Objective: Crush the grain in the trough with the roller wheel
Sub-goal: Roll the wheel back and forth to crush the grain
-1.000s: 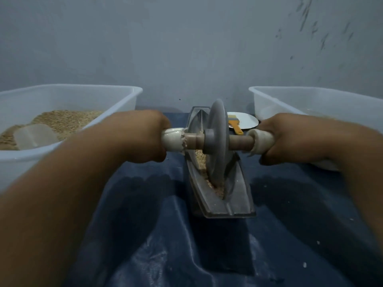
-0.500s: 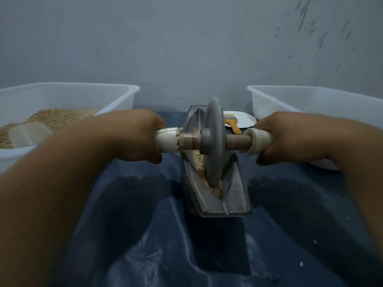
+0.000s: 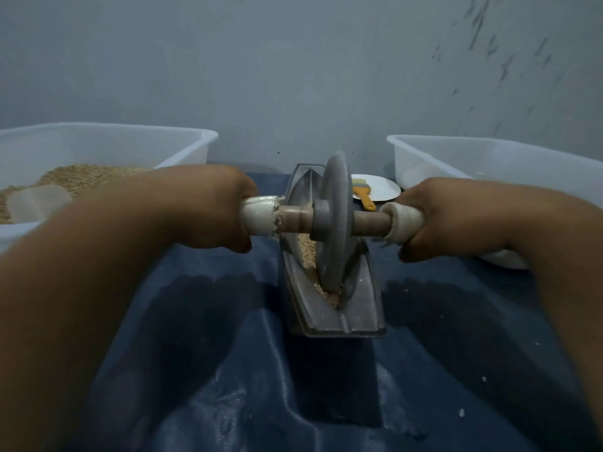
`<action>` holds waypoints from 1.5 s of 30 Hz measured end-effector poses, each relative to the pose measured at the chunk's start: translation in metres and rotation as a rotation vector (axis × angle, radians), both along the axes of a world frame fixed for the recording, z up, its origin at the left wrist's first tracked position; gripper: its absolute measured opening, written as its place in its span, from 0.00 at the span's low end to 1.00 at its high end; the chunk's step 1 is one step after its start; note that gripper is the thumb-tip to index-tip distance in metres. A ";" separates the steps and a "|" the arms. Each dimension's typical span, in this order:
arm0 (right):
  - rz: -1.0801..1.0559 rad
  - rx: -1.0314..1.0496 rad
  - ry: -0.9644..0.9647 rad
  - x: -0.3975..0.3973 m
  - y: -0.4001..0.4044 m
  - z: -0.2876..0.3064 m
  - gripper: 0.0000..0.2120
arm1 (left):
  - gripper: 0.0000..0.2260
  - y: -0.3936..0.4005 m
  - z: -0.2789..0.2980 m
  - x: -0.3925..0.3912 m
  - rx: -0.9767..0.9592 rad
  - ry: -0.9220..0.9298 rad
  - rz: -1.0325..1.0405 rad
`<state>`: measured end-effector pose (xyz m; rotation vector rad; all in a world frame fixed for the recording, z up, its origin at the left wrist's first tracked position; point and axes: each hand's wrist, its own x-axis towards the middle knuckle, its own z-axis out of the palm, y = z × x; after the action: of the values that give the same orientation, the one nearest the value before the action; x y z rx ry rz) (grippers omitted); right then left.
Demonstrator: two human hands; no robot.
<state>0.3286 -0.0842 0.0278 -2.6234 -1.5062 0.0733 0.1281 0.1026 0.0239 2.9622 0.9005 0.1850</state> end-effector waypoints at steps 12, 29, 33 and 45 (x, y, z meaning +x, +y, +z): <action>-0.031 0.054 -0.070 -0.004 0.008 -0.008 0.08 | 0.09 0.000 -0.003 0.002 0.066 -0.028 -0.004; 0.017 -0.012 0.004 -0.003 0.000 0.000 0.10 | 0.09 0.004 0.000 -0.002 0.014 -0.012 -0.018; -0.005 0.106 -0.071 -0.005 0.012 -0.016 0.09 | 0.10 0.003 -0.010 0.007 0.174 -0.119 0.023; 0.018 -0.035 0.035 -0.007 -0.002 0.001 0.10 | 0.13 0.002 0.007 -0.007 0.008 -0.001 -0.056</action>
<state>0.3215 -0.0862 0.0291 -2.6209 -1.5313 0.1480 0.1211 0.1046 0.0309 2.9896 0.8180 0.1888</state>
